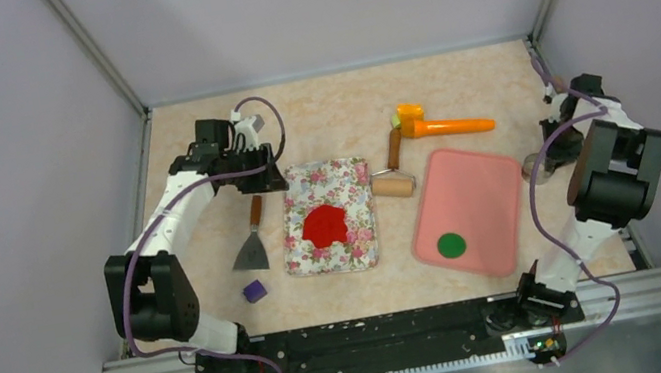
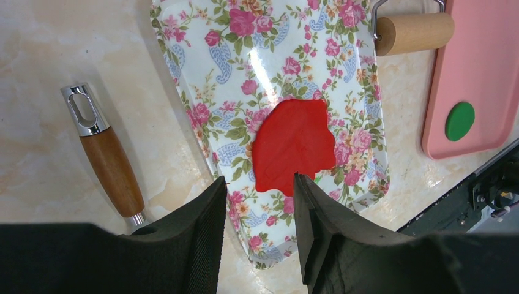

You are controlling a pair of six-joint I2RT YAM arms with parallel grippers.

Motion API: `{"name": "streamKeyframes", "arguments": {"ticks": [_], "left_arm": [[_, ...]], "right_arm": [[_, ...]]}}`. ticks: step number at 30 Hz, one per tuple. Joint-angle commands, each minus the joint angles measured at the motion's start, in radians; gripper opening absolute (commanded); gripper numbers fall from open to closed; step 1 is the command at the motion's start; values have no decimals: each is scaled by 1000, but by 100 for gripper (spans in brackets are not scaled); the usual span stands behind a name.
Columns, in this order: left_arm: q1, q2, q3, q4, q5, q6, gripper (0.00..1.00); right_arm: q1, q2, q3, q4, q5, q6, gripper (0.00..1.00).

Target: Roll out the dumpling wrappers from the dough

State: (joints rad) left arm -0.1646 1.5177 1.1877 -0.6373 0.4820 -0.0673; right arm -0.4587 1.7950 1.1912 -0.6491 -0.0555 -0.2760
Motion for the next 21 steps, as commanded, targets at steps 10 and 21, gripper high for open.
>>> {"name": "streamKeyframes", "arguments": {"ticks": [10, 21], "left_arm": [[-3, 4, -5, 58, 14, -17, 47], [-15, -160, -65, 271, 72, -248, 46]], "right_arm": [[112, -184, 197, -188, -98, -6, 0], [744, -95, 483, -233, -181, 210, 0]]}}
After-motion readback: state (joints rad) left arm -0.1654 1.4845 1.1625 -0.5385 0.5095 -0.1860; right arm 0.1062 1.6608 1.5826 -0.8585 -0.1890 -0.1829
